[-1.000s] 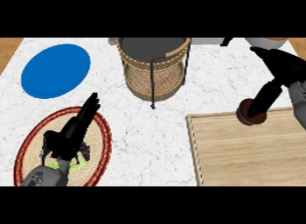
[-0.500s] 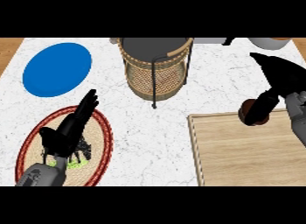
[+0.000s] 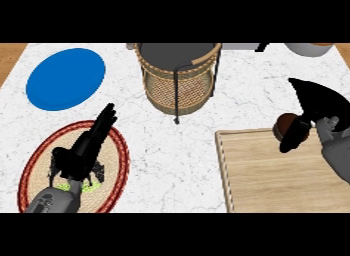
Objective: Pick the cupcake from the tray and place it in the tiered basket
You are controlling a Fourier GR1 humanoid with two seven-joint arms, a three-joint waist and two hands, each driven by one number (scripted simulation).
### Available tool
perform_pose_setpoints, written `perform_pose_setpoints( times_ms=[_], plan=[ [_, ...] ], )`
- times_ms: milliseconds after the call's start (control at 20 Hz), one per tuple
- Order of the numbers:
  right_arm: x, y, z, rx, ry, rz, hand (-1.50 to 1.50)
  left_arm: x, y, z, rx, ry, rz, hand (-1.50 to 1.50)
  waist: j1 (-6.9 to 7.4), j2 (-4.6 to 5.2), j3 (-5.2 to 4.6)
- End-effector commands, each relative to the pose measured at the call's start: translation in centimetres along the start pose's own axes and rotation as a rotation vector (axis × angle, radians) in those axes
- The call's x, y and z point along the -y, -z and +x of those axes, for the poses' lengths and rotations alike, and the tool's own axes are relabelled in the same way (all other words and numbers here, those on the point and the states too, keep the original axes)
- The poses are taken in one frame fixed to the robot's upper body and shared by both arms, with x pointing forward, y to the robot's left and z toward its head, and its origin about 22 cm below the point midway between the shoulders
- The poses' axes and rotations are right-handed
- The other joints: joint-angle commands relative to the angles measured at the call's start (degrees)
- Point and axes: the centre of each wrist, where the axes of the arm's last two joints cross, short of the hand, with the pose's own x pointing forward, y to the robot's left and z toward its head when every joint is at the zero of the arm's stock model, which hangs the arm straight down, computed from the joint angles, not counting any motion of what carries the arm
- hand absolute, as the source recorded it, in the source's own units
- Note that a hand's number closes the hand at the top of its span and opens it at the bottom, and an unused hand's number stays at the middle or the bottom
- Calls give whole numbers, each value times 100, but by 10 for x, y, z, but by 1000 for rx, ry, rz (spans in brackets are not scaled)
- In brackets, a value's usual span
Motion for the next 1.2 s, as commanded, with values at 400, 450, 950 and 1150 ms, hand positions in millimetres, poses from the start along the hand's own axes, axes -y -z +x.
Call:
perform_pose_setpoints(
  times_ms=[400, 450, 950, 1150],
  plan=[
    [-39, 27, -12, -184, 13, 26, -150, 5, -11, -4, -12, -12, 0, 0, 28, 3, 3],
    [-41, 31, -18, -184, 12, 22, -150, 2, 7, 4, -12, -20, -8, 0, 5, 8, 2],
    [-48, 53, -40, -187, 27, 55, -150, -20, -7, 8, 0, -1, -23, 0, 23, 4, 3],
    [-95, 46, -33, -157, 19, 74, -150, 12, 17, 15, -17, -5, -2, 0, 0, 7, 4]
  ],
)
